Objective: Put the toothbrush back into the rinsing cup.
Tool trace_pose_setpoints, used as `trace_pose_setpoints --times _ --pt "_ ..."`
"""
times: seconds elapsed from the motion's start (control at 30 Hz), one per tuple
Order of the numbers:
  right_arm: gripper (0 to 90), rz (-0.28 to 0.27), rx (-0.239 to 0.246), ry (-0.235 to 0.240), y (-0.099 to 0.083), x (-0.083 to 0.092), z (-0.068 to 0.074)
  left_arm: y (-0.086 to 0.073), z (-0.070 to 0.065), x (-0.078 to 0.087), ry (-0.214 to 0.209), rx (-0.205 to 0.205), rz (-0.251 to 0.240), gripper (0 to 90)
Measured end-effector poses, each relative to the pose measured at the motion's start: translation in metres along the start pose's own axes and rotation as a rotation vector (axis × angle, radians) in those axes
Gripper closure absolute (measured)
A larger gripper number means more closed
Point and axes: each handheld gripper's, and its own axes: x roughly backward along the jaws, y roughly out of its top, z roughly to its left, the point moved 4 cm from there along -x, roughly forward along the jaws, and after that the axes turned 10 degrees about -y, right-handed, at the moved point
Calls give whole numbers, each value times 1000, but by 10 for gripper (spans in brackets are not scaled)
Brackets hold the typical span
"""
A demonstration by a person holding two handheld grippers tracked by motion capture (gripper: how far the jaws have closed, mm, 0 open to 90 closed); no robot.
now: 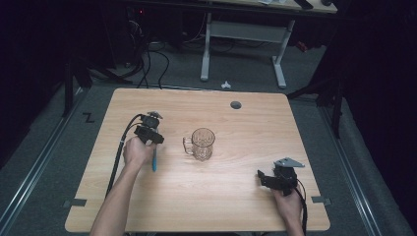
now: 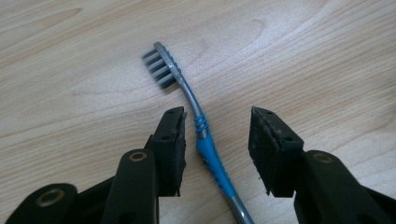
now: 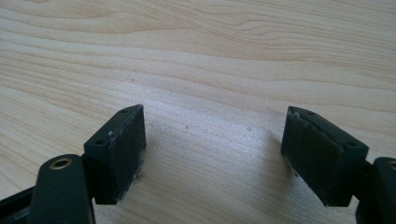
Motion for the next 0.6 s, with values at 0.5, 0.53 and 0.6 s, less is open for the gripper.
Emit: trace_pose_setpoints --times 0.5,0.53,0.6 --pt "221 0 0 0 0 0 0 -2 7 -10 -2 27 49 646" --pt "221 0 0 0 0 0 0 -2 7 -10 -3 29 52 652" --pt "221 0 0 0 0 0 0 -2 7 -12 -8 31 58 658"
